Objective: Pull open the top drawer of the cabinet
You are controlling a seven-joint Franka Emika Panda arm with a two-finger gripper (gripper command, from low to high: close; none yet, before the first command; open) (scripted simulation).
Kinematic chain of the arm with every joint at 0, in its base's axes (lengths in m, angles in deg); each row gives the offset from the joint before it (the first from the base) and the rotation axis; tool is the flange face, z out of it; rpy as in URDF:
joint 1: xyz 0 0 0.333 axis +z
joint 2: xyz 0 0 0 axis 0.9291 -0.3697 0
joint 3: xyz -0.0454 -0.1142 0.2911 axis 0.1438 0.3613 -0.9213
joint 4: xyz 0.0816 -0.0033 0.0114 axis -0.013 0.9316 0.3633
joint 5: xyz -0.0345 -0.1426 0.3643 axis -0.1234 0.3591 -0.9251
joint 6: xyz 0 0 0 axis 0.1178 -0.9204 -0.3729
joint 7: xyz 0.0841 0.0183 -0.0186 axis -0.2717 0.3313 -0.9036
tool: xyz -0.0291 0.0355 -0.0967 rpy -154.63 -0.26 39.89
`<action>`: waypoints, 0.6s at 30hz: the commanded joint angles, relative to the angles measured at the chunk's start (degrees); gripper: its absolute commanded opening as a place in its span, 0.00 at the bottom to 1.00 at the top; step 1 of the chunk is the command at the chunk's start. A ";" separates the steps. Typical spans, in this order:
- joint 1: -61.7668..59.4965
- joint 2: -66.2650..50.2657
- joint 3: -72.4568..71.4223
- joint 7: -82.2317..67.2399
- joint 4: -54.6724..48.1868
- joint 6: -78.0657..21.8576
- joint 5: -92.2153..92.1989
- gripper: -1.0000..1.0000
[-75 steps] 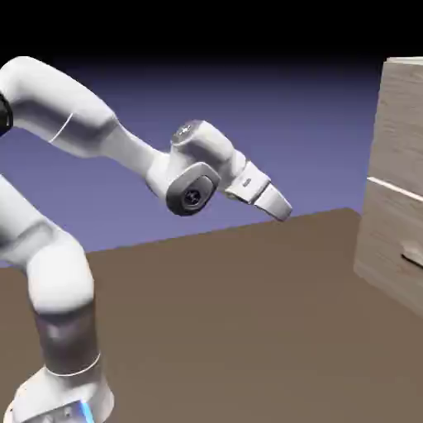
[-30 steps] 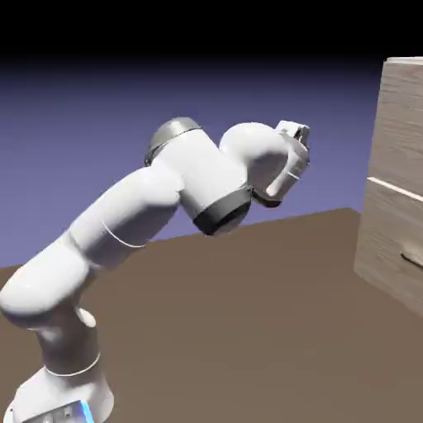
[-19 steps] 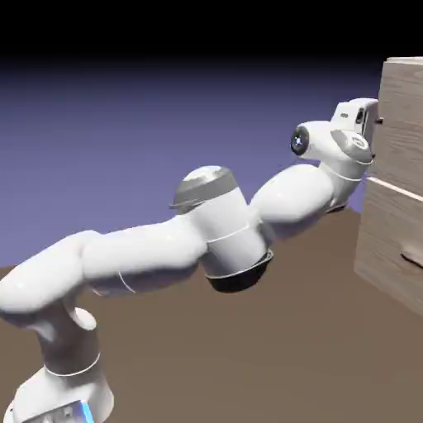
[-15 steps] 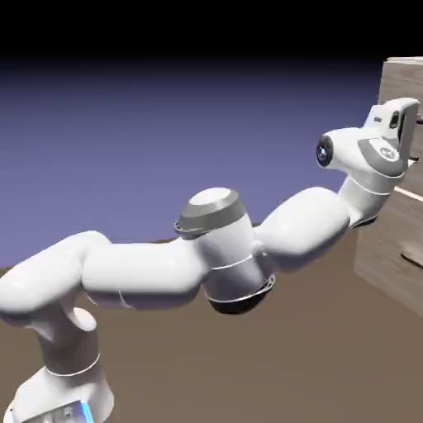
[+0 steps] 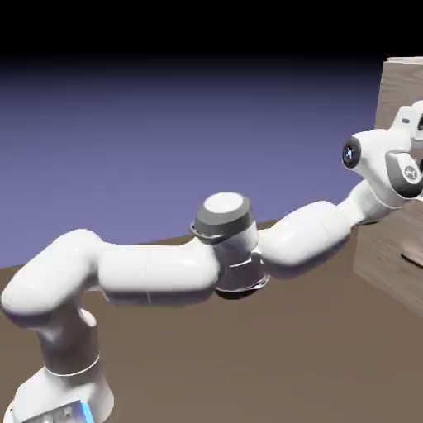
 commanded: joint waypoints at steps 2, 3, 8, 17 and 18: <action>-2.62 0.05 0.01 2.82 4.15 -1.35 2.07 0.00; -3.91 0.06 -0.02 4.12 6.23 -2.05 3.04 0.00; -10.33 -0.07 -0.53 9.30 16.61 -5.71 6.81 0.00; -22.00 -0.52 -1.92 15.83 35.29 -12.39 10.75 0.00; -23.33 -0.57 -2.11 16.40 37.37 -13.12 11.01 0.00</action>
